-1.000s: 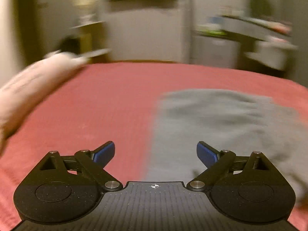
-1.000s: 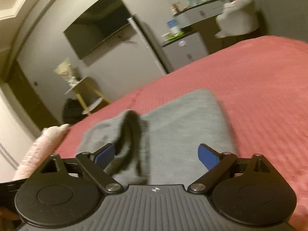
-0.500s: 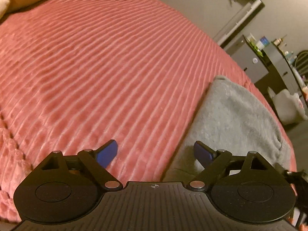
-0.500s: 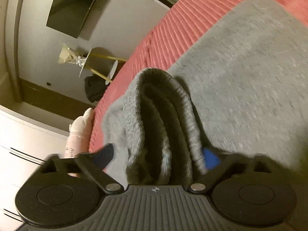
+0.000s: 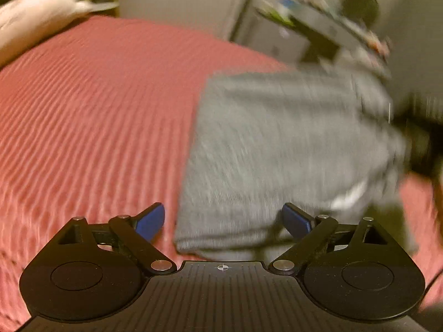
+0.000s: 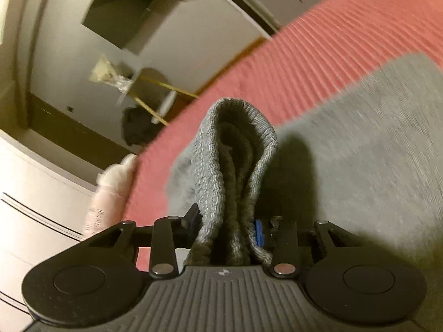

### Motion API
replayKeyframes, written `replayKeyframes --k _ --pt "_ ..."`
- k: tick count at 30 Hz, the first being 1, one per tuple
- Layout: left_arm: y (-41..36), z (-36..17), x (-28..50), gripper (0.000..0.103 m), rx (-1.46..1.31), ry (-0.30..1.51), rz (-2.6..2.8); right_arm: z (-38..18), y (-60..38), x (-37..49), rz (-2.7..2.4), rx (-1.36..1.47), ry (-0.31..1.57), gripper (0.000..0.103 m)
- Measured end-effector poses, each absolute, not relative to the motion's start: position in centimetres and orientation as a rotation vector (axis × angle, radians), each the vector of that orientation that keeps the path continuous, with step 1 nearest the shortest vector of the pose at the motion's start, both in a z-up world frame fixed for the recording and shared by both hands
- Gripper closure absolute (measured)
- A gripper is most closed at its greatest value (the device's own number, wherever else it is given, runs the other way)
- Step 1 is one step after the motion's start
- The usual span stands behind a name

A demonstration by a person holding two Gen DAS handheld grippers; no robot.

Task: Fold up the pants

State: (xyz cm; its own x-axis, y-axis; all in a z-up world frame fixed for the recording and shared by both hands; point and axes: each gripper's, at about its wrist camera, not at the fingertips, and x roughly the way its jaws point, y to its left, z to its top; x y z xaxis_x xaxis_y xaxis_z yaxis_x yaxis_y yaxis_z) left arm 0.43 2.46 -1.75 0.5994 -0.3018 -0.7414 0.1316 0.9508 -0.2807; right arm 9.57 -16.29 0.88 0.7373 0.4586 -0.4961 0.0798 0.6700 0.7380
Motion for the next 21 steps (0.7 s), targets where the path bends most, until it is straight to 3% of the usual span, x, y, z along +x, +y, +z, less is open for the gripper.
replayKeyframes --k 7,10,15,21 --pt "-0.1 -2.6 2.5 0.008 -0.101 1.022 -0.244 6.4 -16.0 8.6 0.281 0.844 0.639 0.066" --pt "0.0 -2.4 3.2 0.014 -0.15 1.001 -0.197 7.7 -16.5 7.8 0.296 0.863 0.603 0.066" --pt "0.0 -2.8 3.8 0.046 -0.215 1.015 -0.173 8.0 -19.3 5.7 0.249 0.855 0.571 0.066" --pt "-0.8 -2.6 3.5 0.064 -0.239 0.985 -0.202 7.7 -22.5 3.6 0.157 0.803 0.555 0.066"
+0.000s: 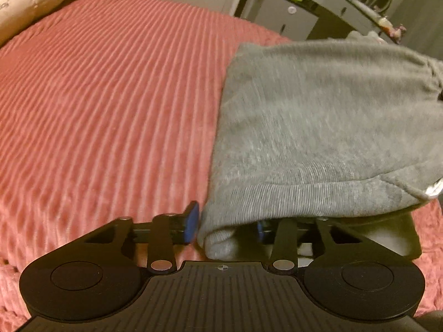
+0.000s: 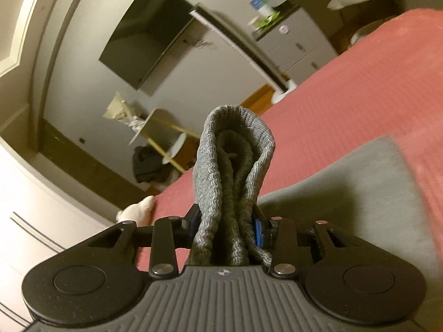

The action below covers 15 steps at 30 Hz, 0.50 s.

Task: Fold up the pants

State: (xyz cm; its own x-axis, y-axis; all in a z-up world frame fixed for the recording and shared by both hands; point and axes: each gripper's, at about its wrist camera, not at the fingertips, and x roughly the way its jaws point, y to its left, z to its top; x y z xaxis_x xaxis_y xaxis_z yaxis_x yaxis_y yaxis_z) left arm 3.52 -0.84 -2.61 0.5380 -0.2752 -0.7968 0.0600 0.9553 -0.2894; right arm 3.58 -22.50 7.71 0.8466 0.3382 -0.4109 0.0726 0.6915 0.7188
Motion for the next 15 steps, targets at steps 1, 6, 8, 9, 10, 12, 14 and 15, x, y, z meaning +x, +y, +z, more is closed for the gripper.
replayKeyframes --k 1,6,8,9,10,12,14,15 --pt "-1.1 -2.7 3.5 0.065 -0.227 0.981 -0.198 7.6 -22.9 3.2 0.14 0.787 0.557 0.066" --pt "-1.0 -2.3 3.9 0.07 -0.198 0.962 -0.192 6.9 -23.9 2.1 0.072 0.69 0.582 0.066" --pt "-0.7 -2.3 4.1 0.07 -0.2 0.963 -0.19 6.5 -24.3 1.8 0.062 0.683 0.588 0.066" --pt "-0.3 -2.3 4.5 0.07 -0.199 0.965 -0.189 6.4 -24.4 1.5 0.057 0.68 0.591 0.066" --pt "-0.3 -2.2 4.5 0.07 -0.198 0.963 -0.187 6.2 -24.5 1.5 0.051 0.677 0.595 0.066" --pt "-0.6 -2.0 4.3 0.071 -0.19 0.954 -0.19 6.0 -24.4 1.2 0.04 0.665 0.601 0.066" --pt "-0.4 -1.8 4.2 0.071 -0.192 0.938 -0.191 6.0 -24.2 1.0 0.042 0.659 0.597 0.066" --pt "0.1 -1.8 3.9 0.072 -0.199 0.935 -0.188 5.9 -24.3 0.8 0.055 0.664 0.584 0.066"
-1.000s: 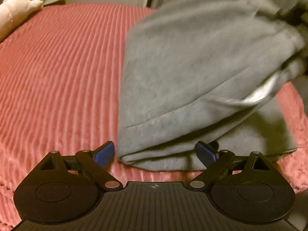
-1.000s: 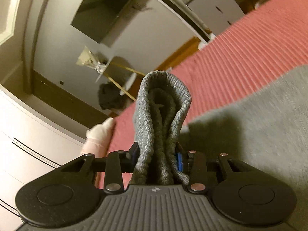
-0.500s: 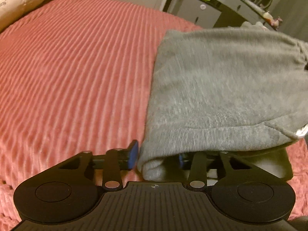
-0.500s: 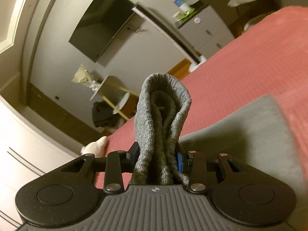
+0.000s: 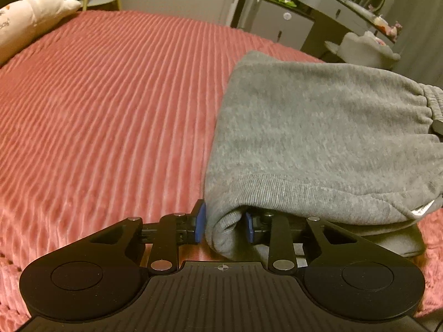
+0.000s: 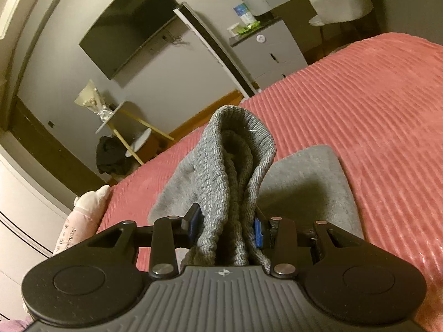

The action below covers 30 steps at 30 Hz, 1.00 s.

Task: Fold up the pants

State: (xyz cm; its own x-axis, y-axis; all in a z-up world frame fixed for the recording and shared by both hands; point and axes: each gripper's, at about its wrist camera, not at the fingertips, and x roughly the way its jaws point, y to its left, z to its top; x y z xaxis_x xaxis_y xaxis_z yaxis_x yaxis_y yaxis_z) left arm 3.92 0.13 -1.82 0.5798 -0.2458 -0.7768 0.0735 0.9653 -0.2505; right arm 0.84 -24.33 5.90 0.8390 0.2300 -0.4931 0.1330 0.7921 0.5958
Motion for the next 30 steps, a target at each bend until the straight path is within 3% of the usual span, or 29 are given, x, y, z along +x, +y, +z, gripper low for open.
replayKeyframes --k 4,9,13,14,17,18,22,24,26,30 --pt "0.6 -2.4 4.2 0.072 -0.231 0.973 -0.178 4.8 -25.1 0.3 0.058 0.652 0.574 0.066" --pt "0.6 -2.6 4.2 0.071 -0.221 0.982 -0.204 1.1 -24.8 1.5 -0.113 0.527 0.726 0.065" --pt "1.4 -3.5 4.8 0.069 -0.263 1.031 -0.212 0.2 -25.2 0.9 -0.109 0.571 0.707 0.065" --pt "1.5 -3.7 5.0 0.067 -0.272 1.043 -0.213 0.3 -25.2 0.9 -0.106 0.58 0.704 0.062" --pt "1.5 -4.1 5.2 0.06 -0.286 1.068 -0.215 -0.3 -25.8 0.6 -0.094 0.608 0.724 0.038" --pt "1.5 -4.2 5.2 0.059 -0.289 1.075 -0.216 -0.6 -25.7 0.7 -0.081 0.612 0.742 0.034" --pt "1.5 -4.6 5.4 0.059 -0.304 1.094 -0.229 -1.7 -25.5 1.3 -0.066 0.63 0.805 0.033" --pt "1.3 -4.6 5.4 0.058 -0.313 1.098 -0.23 -1.6 -25.4 1.0 -0.079 0.637 0.789 0.046" --pt "1.3 -4.6 5.3 0.058 -0.314 1.096 -0.231 -1.3 -25.3 0.8 -0.073 0.628 0.785 0.048" --pt "1.2 -4.5 5.2 0.058 -0.307 1.095 -0.226 -1.4 -26.1 0.0 -0.074 0.685 0.809 0.038"
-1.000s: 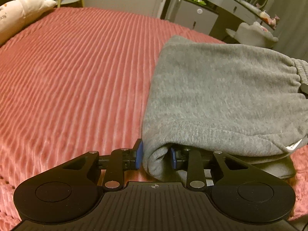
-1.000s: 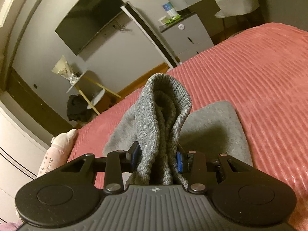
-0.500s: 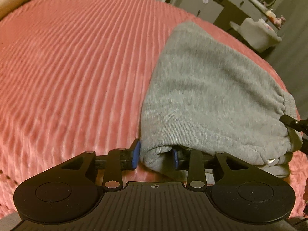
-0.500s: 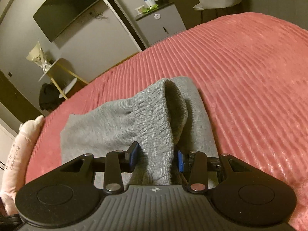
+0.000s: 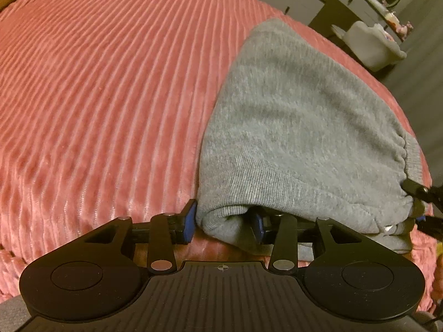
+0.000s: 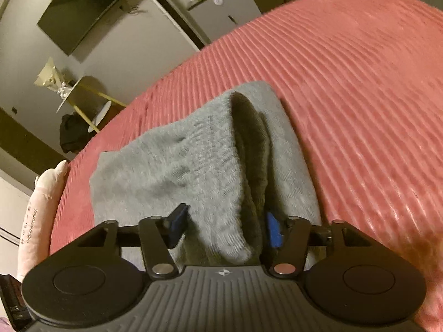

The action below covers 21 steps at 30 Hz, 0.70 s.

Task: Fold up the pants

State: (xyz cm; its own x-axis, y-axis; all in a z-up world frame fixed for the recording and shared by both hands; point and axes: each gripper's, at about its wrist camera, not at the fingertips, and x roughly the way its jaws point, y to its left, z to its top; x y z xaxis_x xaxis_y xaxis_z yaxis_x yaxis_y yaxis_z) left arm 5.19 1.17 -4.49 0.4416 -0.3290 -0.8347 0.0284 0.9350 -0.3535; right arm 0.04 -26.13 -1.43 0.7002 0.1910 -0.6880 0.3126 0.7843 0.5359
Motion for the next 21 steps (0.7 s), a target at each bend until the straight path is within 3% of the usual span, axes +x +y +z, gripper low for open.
replayKeyframes --k 11,14,16,18,21 --pt "0.1 -4.5 5.6 0.056 -0.264 1.111 -0.228 -4.4 -28.1 -3.6 0.009 0.974 0.784 0.029" --pt "0.2 -4.5 5.5 0.056 -0.281 1.107 -0.228 -4.6 -28.0 -3.1 0.038 1.014 0.743 0.053" --pt "0.2 -4.7 5.6 0.056 -0.295 1.112 -0.226 -4.4 -27.8 -3.0 0.055 0.99 0.715 0.053" --pt "0.1 -4.8 5.7 0.056 -0.291 1.119 -0.219 -4.9 -28.0 -2.7 0.067 1.018 0.706 0.04" --pt "-0.4 -5.0 6.0 0.052 -0.252 1.136 -0.208 -5.8 -28.2 -1.8 0.066 1.09 0.715 0.032"
